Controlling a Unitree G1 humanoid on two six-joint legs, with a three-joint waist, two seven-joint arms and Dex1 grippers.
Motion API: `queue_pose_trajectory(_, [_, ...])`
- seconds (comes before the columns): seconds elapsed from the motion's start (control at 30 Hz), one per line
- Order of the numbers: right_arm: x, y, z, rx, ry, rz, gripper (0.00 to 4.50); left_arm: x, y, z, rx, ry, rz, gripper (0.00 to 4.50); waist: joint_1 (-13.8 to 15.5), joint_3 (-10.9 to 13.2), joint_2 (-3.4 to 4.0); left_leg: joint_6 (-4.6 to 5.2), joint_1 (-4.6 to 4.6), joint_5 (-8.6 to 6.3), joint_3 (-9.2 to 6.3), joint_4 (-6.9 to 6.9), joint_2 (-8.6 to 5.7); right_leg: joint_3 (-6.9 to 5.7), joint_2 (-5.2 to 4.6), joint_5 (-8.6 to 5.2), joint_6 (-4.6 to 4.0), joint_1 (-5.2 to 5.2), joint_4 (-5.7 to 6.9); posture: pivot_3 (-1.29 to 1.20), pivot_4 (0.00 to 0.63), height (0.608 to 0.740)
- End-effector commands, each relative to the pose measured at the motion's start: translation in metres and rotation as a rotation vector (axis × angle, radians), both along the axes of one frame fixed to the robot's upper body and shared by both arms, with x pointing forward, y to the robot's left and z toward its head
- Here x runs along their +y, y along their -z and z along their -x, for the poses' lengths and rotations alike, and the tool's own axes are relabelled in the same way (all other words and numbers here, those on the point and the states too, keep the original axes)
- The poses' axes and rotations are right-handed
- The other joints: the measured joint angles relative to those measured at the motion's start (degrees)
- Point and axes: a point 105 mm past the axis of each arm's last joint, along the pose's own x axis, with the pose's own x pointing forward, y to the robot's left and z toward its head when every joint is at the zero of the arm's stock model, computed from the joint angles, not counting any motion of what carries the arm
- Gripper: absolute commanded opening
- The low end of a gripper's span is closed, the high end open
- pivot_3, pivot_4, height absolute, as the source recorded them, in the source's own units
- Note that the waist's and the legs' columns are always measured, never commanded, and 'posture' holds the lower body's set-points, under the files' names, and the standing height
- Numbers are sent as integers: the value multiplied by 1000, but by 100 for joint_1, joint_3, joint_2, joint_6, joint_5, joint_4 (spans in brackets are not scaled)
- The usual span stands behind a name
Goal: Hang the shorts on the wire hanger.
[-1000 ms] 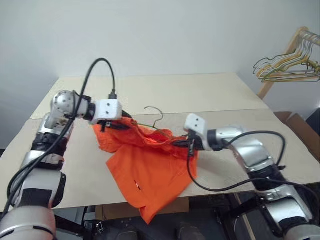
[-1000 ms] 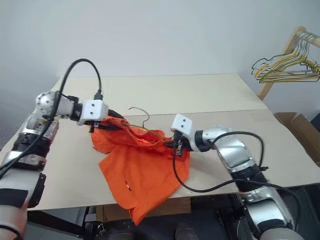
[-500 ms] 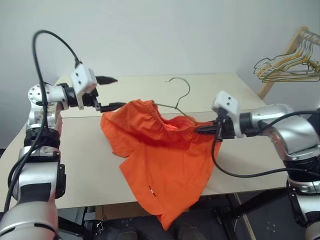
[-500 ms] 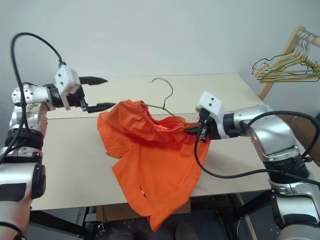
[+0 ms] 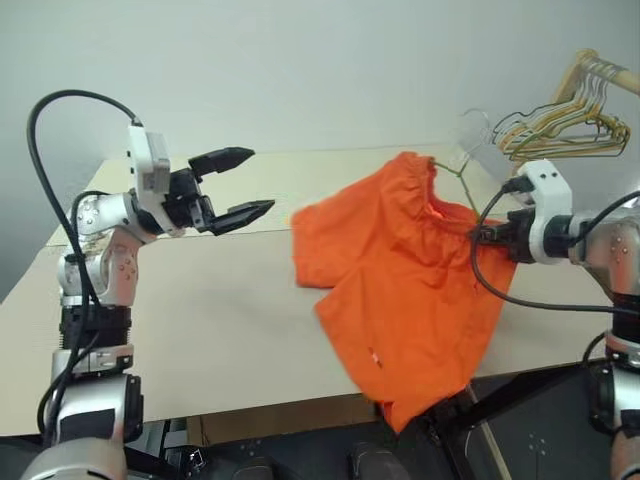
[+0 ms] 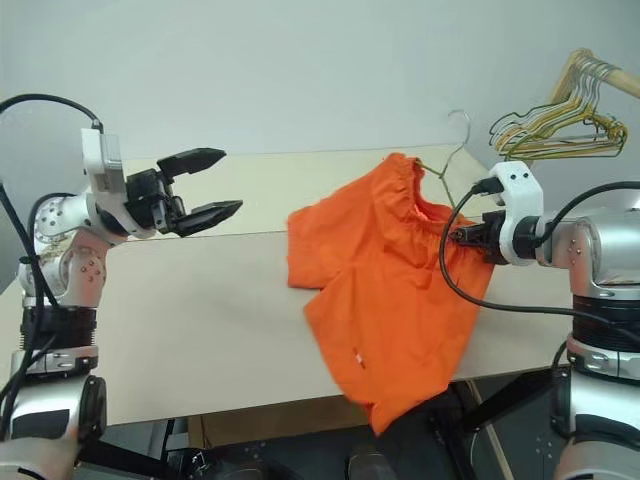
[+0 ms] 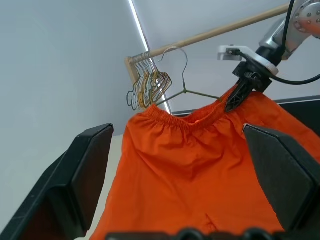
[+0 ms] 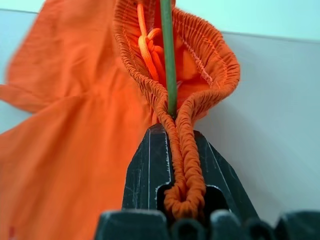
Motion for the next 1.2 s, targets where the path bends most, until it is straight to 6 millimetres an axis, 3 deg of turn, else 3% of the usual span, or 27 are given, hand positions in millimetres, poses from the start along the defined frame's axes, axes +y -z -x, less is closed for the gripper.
queue_pose_trajectory(0.03, [-32,-20,5,-53,208,-14,97,-9,-5,8,-16,26,25,4500,-34,-3,5,0,0,0,0,-3,0,1,-1,0,0,0,-2,-199,0,740])
queue_pose_trajectory(0.27, [-81,-25,13,-96,563,-89,97,-18,-8,14,-9,51,75,4500,-215,-15,25,0,1,0,1,-5,-4,7,-3,0,1,2,-6,-226,0,740])
queue_pose_trajectory(0.4, [-114,-23,29,-87,797,-38,97,-24,-6,16,5,54,90,4500,-280,-29,50,0,0,0,-5,-21,-3,7,-1,-1,2,2,-12,-233,0,740])
queue_pose_trajectory(0.57, [-134,-28,35,-119,952,-53,97,-31,1,17,35,49,106,4500,-425,-37,66,0,4,0,0,-21,-7,20,-2,-2,3,6,-17,-233,0,740])
queue_pose_trajectory(0.73, [-155,-38,28,-157,1057,-116,97,-36,7,20,53,52,92,4500,-566,-43,91,1,14,0,-2,-43,-7,20,0,-2,3,15,-36,-234,0,740])
queue_pose_trajectory(1.2, [-191,-58,2,-269,1110,-231,97,-42,10,19,49,50,59,4500,-666,-31,117,0,42,1,15,-82,-17,39,-5,-4,6,36,-69,-209,0,740])
